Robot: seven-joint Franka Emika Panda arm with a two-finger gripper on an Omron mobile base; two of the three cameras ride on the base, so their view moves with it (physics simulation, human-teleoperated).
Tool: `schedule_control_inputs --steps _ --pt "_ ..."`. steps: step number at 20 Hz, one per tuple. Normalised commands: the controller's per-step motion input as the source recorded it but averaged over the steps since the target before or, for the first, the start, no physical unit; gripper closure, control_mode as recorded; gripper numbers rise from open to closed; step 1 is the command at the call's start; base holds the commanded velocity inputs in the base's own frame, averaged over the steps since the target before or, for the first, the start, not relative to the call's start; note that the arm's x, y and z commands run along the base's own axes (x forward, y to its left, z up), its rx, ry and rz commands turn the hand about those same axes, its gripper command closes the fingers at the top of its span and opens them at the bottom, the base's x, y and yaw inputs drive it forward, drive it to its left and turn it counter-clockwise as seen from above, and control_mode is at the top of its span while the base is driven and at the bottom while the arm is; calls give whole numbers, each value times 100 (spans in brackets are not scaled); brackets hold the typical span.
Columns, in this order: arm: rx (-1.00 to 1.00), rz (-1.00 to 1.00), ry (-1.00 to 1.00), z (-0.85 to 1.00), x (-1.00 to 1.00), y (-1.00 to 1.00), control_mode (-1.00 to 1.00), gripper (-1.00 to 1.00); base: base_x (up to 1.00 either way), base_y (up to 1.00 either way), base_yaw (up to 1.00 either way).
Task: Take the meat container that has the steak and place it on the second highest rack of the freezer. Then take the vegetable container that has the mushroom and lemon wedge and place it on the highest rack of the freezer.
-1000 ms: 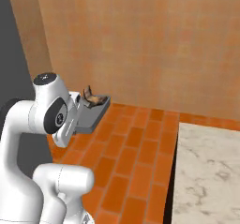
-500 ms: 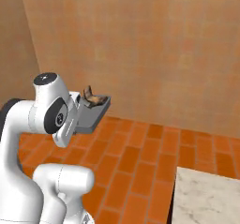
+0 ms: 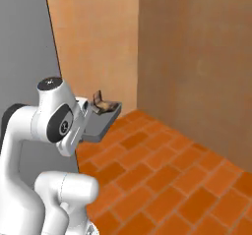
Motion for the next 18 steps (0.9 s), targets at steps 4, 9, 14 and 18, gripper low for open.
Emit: schedule_control_inputs --steps 4,9,14,18 --pt "0 0 0 0 0 0 100 100 31 0 91" --pt "0 0 0 0 0 0 100 100 31 0 93" --pt "0 0 0 0 0 0 100 100 41 0 90" --pt "0 0 0 0 0 0 100 100 44 0 84"
